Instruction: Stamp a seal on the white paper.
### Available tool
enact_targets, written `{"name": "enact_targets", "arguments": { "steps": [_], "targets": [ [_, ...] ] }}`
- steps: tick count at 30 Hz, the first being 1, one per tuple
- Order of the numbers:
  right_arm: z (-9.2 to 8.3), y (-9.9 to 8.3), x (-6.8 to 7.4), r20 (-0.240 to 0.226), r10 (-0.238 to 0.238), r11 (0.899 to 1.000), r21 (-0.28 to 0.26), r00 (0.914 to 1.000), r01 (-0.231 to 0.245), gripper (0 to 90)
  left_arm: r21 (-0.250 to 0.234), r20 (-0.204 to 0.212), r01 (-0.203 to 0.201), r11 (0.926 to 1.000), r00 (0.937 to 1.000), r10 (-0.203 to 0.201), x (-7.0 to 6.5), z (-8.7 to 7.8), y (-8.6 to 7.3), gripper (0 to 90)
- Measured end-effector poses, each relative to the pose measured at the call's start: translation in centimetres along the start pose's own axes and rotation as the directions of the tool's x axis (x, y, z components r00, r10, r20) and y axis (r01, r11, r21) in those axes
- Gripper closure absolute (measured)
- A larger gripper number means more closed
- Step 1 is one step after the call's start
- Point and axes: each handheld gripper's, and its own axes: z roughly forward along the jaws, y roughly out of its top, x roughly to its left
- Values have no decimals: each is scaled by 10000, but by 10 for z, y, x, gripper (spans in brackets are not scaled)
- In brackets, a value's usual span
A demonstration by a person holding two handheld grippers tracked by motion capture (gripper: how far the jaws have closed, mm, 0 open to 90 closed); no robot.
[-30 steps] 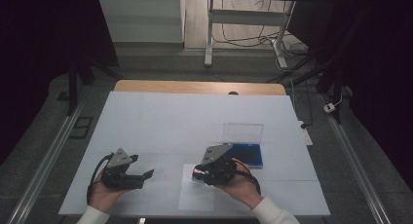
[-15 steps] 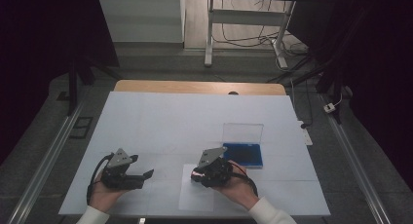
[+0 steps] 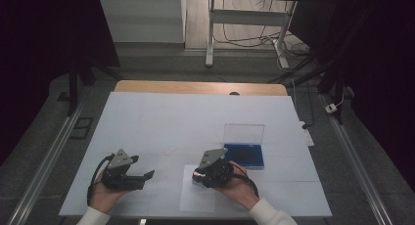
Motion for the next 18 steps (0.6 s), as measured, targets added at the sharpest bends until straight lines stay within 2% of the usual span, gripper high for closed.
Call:
{"name": "enact_targets", "arguments": {
  "steps": [8, 18],
  "targets": [
    [1, -1, -1, 39, -163, 9997, 174, 9999, 162, 704, -7, 16, -26, 10000, 10000, 26, 0, 0, 0, 196],
    [5, -3, -2, -110, 22, 9999, 102, 9999, -21, 704, -24, 24, -18, 10000, 10000, 18, 1, -1, 0, 197]
  ]
}}
